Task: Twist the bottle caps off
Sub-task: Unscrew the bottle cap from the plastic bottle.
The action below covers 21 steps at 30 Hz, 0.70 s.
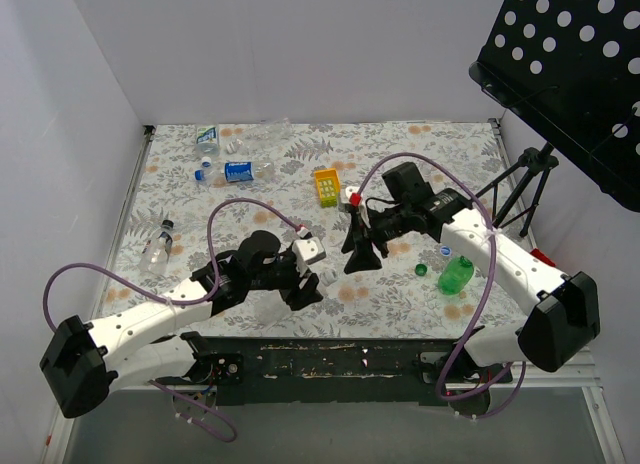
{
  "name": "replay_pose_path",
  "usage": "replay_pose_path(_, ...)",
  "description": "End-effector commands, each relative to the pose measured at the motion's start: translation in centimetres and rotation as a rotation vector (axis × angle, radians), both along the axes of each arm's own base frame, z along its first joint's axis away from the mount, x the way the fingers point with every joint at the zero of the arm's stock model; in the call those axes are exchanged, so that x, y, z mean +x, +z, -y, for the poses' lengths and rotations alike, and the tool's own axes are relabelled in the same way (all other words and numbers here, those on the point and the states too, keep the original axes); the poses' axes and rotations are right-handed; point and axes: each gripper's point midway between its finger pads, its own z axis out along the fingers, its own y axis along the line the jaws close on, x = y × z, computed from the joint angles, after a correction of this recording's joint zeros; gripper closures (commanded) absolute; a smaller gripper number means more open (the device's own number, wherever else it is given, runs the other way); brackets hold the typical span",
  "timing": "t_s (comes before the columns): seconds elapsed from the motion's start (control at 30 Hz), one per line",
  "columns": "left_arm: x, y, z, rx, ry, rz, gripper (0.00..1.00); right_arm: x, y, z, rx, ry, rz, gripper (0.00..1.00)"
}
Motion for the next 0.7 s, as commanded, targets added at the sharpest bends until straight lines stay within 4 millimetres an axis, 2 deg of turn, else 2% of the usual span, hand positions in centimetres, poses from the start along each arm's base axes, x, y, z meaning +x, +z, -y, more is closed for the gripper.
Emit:
replay_pose_path(0.0, 1.1, 1.4, 0.4, -0.007, 0.044, 0.018, 1.0, 0.6, 2.3, -1.1, 0.015, -0.199, -0.238, 0.37)
replay_pose_path(0.17, 1.6, 2.0, 0.9, -0.017, 0.056, 0.016, 1.0, 2.3, 1.1, -1.2, -0.043, -0.435, -0.375, 0.35)
replay_pose_path(0.43, 2.0, 2.5, 1.2, -0.024, 0.071, 0.016, 1.0, 1.2, -1.4, -2.0, -0.109, -0.429, -0.458, 0.38)
replay_pose_path(0.67, 2.2, 2.3, 1.3, -0.027, 0.081, 0.012, 1.0, 0.7, -1.7, -2.3, -0.124, -0.411, -0.469, 0.45)
